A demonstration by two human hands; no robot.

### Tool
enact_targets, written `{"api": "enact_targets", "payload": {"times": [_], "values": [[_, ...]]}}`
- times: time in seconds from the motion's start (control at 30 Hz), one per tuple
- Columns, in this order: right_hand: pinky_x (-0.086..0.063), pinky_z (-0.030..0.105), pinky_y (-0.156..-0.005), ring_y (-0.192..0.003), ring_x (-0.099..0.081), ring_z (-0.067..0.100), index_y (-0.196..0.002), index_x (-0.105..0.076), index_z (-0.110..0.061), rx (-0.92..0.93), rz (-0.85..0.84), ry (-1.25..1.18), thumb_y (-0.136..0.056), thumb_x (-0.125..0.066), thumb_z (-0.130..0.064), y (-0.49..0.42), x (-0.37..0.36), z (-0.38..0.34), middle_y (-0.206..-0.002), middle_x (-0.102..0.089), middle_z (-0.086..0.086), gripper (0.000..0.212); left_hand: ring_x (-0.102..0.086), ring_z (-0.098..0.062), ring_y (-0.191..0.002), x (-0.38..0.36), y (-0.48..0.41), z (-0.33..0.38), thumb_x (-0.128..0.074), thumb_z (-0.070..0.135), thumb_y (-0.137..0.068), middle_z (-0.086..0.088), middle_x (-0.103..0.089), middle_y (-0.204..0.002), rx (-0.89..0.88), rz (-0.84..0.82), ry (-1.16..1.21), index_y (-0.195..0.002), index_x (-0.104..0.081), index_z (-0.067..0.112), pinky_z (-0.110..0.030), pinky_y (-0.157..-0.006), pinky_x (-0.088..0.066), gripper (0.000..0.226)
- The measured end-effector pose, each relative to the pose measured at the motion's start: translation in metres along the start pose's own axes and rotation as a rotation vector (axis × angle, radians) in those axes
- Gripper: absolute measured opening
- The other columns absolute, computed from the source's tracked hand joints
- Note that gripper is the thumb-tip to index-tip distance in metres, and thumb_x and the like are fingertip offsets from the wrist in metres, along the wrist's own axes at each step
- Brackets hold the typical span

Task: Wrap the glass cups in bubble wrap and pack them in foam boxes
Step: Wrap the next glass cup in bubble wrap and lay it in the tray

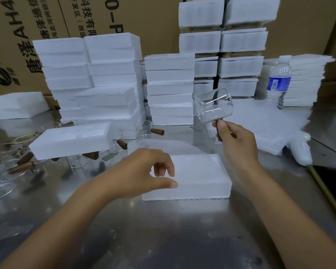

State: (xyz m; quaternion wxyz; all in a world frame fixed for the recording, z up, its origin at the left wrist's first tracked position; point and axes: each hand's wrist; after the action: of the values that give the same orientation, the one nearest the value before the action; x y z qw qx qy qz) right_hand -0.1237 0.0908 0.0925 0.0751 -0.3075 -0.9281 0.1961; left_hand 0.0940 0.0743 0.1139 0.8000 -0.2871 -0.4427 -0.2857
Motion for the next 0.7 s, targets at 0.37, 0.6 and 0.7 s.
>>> {"api": "enact_targets", "payload": {"times": [0.37, 0.6, 0.7], "values": [[-0.039, 0.021, -0.075, -0.079, -0.054, 0.01, -0.087, -0.065, -0.032, -0.022, 0.004, -0.019, -0.096, -0.05, -0.032, -0.002, 0.002, -0.001, -0.099, -0.061, 0.008, 0.017, -0.056, -0.001, -0.067, 0.001, -0.007, -0.011, -0.069, 0.026, -0.084, 0.012, -0.065, -0.071, 0.088, 0.077, 0.047, -0.072, -0.065, 0.034, -0.011, -0.062, -0.043, 0.015], [-0.044, 0.008, -0.074, -0.069, -0.054, -0.007, -0.088, -0.067, -0.032, 0.04, -0.046, -0.173, -0.096, -0.05, -0.028, -0.001, 0.002, -0.01, -0.085, -0.055, -0.008, 0.019, -0.043, -0.001, -0.038, -0.009, -0.032, 0.0, -0.062, 0.02, -0.09, 0.004, -0.052, -0.051, 0.333, 0.294, 0.275, -0.075, -0.06, 0.015, -0.009, -0.04, -0.032, 0.016], [-0.04, 0.004, -0.068, -0.069, -0.053, -0.009, -0.089, -0.066, -0.034, 0.16, -0.091, -0.14, -0.095, -0.051, -0.025, 0.002, 0.0, -0.013, -0.088, -0.055, -0.011, 0.019, -0.043, -0.006, -0.032, -0.016, -0.043, 0.012, -0.061, 0.015, -0.091, 0.002, -0.058, -0.05, 0.426, 0.349, 0.538, -0.077, -0.059, 0.008, -0.014, -0.036, -0.035, 0.015]]}}
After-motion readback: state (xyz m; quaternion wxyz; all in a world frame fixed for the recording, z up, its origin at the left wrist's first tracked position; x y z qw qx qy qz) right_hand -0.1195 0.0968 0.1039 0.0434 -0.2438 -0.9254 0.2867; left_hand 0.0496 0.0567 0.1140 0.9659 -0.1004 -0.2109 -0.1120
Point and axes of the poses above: each hand's wrist, its own y-axis away from the middle knuckle, its own x-axis out of the back of the hand, z = x × y
